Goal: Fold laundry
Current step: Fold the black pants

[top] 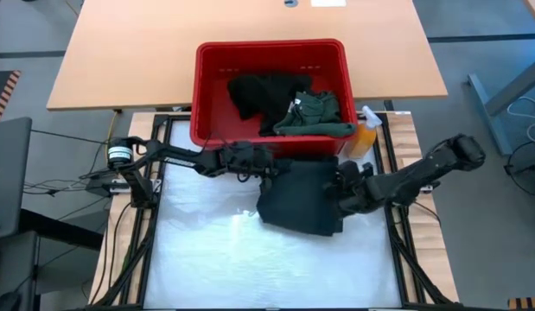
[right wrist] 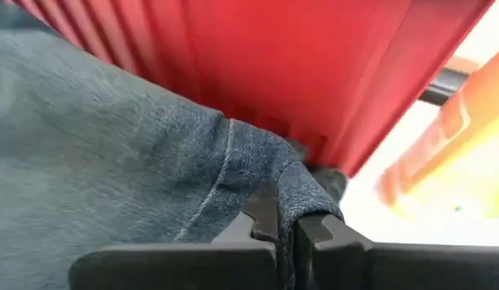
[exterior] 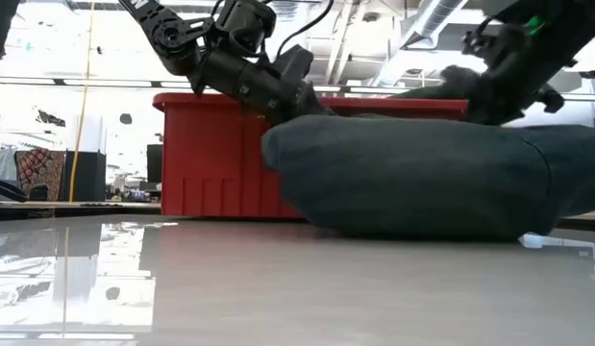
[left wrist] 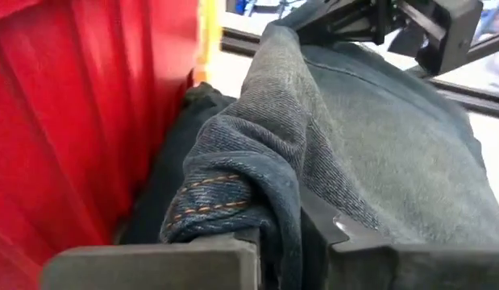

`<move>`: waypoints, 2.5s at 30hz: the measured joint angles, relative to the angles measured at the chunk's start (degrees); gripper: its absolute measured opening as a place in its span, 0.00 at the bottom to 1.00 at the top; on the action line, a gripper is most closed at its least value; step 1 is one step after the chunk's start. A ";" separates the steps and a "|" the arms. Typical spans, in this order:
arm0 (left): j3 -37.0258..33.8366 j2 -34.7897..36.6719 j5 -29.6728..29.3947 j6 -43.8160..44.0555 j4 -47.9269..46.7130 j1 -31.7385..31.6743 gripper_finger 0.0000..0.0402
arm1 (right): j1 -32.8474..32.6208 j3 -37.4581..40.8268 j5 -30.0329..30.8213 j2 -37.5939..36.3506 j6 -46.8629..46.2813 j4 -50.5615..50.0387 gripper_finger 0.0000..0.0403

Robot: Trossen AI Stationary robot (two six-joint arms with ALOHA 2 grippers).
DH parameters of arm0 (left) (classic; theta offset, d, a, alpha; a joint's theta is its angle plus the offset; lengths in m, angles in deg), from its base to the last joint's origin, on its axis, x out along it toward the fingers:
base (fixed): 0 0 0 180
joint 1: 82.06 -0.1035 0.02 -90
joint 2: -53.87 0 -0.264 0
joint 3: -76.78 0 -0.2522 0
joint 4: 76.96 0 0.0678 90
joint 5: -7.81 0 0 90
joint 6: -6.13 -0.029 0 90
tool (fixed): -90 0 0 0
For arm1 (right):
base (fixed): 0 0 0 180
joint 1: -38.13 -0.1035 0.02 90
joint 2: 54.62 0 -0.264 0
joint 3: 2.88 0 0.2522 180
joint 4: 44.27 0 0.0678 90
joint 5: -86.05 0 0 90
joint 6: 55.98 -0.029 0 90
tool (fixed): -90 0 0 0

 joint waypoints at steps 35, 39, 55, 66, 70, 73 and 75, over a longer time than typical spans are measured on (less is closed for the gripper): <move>6.64 4.19 -6.80 -14.20 -26.76 3.38 0.34 | 7.90 0.12 -12.29 10.26 7.50 3.54 0.06; 6.59 6.13 -6.04 -13.89 -29.26 3.38 0.34 | 8.12 0.11 -13.93 10.26 7.59 3.22 0.07; 6.55 4.81 7.13 -11.66 -24.75 4.31 0.34 | 8.38 -2.62 -16.66 10.26 7.68 -2.04 0.20; 6.55 4.72 5.35 -11.83 -24.96 4.47 0.34 | 8.74 -12.27 -27.20 10.04 16.92 -10.30 0.44; 6.55 4.70 5.33 -11.85 -25.08 4.47 0.34 | 8.37 -16.89 -28.17 10.04 16.80 -14.31 0.52; 6.55 4.95 5.37 -11.85 -25.46 4.46 0.34 | 8.46 -21.09 -28.19 10.04 16.68 -17.50 0.54; 6.55 5.34 5.36 -12.01 -25.81 4.45 0.34 | 8.27 -23.61 -28.10 10.04 16.66 -17.47 0.55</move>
